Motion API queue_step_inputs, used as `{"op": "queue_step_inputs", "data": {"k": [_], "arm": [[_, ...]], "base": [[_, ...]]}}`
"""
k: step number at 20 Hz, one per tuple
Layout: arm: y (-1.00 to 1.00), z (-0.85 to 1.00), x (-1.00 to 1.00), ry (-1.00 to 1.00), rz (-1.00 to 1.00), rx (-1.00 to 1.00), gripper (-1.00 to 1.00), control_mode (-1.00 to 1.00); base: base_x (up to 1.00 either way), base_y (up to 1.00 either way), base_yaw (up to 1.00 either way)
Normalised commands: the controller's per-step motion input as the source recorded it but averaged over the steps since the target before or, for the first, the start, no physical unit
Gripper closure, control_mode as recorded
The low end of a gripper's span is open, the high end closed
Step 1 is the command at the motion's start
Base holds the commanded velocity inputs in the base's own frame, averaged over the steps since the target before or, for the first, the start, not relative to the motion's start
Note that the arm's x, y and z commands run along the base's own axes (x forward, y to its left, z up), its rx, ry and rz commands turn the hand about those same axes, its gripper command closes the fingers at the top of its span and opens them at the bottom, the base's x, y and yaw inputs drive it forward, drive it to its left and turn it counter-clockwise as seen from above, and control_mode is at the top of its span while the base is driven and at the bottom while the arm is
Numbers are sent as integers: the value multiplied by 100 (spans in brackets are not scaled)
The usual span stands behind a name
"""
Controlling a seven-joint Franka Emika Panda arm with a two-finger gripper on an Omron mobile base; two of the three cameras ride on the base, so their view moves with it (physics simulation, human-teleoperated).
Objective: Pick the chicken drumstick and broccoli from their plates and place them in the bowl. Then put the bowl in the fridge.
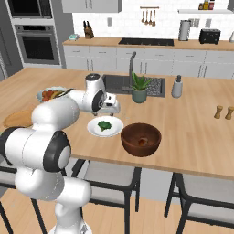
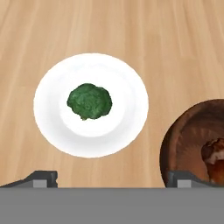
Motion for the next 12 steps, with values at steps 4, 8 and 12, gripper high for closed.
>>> {"op": "queue_step_inputs", "data": {"k": [4,8,12], "arm": [[42,-47,32,0,3,-20,-100,-100],[29,-31,-2,0,1,-21,-100,-100],[21,-4,2,0,5,-12,-100,-100]], "base": [[0,0,0],[0,0,0],[0,0,0]]}}
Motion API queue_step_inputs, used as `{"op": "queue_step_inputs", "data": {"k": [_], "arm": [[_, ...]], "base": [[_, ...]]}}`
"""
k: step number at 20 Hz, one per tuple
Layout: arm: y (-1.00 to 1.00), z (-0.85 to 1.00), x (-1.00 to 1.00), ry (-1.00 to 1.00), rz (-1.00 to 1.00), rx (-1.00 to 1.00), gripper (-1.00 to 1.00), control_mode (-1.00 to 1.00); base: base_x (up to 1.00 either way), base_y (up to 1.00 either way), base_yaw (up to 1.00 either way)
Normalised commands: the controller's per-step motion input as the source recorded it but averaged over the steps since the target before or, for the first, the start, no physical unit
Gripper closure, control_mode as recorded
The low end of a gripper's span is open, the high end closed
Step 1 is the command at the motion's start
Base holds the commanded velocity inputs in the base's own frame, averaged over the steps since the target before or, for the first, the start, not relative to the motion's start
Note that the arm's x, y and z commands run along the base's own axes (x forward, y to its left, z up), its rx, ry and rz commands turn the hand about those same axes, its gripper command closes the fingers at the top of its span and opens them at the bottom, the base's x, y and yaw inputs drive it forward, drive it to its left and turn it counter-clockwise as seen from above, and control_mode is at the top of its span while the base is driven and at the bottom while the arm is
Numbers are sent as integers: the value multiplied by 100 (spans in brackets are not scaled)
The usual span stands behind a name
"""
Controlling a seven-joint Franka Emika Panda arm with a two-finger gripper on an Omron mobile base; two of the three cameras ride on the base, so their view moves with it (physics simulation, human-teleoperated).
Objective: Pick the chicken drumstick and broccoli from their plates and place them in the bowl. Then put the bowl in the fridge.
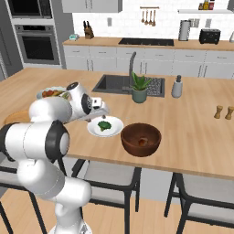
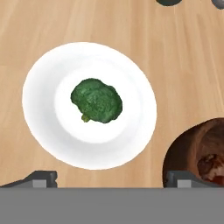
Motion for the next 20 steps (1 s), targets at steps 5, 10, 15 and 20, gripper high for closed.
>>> {"op": "queue_step_inputs", "data": {"k": [5,10,15,20], "arm": [[7,-7,22,5,5,-2,-100,-100],[0,-25,32,13,4,0,-100,-100],[0,-30,45,2,4,-2,-100,-100],[0,-33,40,7,4,0,-100,-100]], "base": [[0,0,0],[0,0,0],[0,0,0],[0,0,0]]}}
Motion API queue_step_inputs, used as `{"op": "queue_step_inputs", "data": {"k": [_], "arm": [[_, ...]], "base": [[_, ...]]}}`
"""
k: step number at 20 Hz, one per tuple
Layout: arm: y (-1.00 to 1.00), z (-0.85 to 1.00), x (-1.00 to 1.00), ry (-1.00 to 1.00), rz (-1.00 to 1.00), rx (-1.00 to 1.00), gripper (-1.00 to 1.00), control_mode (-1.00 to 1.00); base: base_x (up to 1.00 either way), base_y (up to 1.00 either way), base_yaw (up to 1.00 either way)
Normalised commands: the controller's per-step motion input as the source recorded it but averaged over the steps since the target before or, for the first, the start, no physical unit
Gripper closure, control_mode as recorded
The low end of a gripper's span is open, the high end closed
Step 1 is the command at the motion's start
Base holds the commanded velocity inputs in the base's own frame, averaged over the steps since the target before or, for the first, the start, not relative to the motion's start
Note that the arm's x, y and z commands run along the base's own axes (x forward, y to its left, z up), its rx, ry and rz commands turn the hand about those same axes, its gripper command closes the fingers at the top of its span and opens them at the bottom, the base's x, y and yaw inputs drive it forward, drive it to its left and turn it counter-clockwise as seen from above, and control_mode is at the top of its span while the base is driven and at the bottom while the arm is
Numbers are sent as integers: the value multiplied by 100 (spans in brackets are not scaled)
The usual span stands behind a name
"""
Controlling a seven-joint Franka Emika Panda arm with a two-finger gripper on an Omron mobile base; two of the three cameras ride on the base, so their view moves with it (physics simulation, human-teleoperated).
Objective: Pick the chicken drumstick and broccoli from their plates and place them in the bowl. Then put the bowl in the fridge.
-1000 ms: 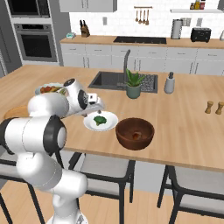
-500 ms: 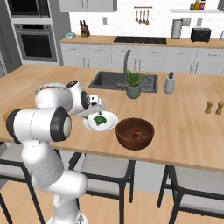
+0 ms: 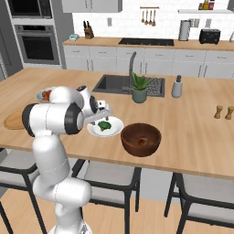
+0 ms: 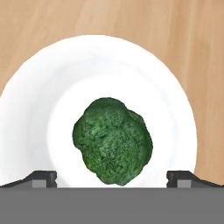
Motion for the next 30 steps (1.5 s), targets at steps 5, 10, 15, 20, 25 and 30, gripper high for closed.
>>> {"op": "queue_step_inputs", "data": {"k": [5,10,15,20,25,30], "arm": [[0,-35,0,7,4,-1,-100,-100],[0,-4,0,0,0,-1,-100,-100],[-5,-3,0,-2,0,-3,-100,-100],[-6,-15,0,-1,0,-3,-100,-100],[0,-7,0,0,0,-1,-100,-100],[0,0,3,0,0,0,100,-100]], "base": [[0,0,0],[0,0,0],[0,0,0],[0,0,0],[0,0,0],[0,0,0]]}}
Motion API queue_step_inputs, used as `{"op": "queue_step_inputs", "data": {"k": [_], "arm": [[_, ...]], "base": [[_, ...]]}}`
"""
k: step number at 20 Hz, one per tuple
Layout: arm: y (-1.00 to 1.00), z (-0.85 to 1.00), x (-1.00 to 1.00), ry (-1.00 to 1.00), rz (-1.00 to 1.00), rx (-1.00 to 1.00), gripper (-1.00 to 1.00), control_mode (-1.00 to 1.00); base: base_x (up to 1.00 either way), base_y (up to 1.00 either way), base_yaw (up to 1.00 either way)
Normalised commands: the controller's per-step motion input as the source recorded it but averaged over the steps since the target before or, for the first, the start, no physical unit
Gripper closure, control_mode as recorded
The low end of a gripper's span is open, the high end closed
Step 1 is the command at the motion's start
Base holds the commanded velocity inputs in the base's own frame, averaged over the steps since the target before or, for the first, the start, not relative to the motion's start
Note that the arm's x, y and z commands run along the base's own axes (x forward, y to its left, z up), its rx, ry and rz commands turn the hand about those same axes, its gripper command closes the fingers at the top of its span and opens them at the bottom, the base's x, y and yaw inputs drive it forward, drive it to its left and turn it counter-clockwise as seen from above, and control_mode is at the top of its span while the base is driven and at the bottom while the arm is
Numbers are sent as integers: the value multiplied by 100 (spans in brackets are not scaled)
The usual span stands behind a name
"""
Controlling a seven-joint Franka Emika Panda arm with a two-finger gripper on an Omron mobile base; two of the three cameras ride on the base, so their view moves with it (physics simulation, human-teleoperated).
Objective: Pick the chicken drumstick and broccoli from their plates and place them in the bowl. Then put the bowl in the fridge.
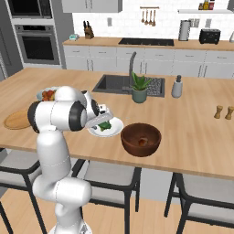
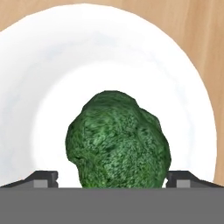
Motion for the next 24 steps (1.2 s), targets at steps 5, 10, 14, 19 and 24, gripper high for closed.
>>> {"op": "queue_step_inputs", "data": {"k": [5,10,14,19,24], "arm": [[0,0,0,0,0,0,100,-100],[0,0,0,-1,0,0,100,-100],[-25,57,-44,0,-1,1,100,-100],[-57,95,-74,0,-5,3,100,-100],[-69,92,-54,14,-17,11,100,-100]], "base": [[0,0,0],[0,0,0],[0,0,0],[0,0,0],[0,0,0]]}}
